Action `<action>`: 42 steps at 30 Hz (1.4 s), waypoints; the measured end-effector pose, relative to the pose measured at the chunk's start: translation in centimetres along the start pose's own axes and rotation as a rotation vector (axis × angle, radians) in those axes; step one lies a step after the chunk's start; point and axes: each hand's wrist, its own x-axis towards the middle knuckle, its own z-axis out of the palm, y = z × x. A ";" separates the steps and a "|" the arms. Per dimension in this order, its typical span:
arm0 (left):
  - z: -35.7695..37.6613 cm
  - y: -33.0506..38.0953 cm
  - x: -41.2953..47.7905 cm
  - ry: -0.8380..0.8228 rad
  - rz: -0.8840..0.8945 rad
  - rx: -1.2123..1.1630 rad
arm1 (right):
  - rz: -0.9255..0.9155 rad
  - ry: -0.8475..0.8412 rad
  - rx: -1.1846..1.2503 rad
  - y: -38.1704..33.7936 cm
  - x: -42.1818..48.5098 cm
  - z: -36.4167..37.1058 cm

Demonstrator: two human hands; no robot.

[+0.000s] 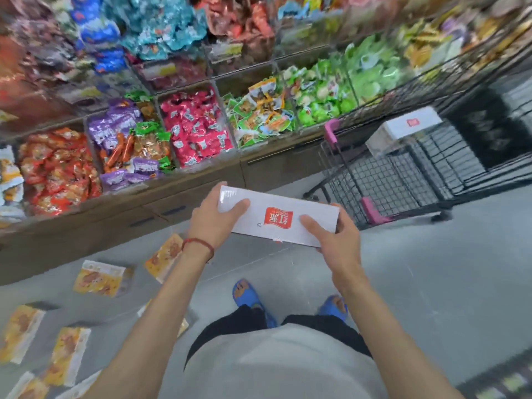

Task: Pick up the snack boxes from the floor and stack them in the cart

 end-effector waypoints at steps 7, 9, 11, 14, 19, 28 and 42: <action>11.5 9.5 -4.3 0.025 0.211 0.077 | -0.104 0.194 0.108 -0.7 0.3 -14.0; 15.0 11.5 -5.4 0.026 0.242 0.055 | -0.110 0.216 0.126 -0.8 0.6 -18.3; 18.4 13.3 -6.5 0.025 0.269 0.051 | -0.138 0.235 0.127 -0.5 1.0 -22.4; 22.8 15.4 -7.4 0.008 0.255 0.004 | -0.126 0.238 0.096 -0.7 1.9 -27.5; 28.1 18.3 -8.1 -0.010 0.263 0.007 | -0.130 0.247 0.057 -1.5 4.3 -33.1; 33.7 25.0 -2.2 0.044 0.258 0.079 | -0.110 0.241 0.071 -5.4 12.9 -37.2; 41.6 33.1 10.0 0.050 0.048 0.054 | 0.004 0.083 -0.004 -11.2 30.3 -40.1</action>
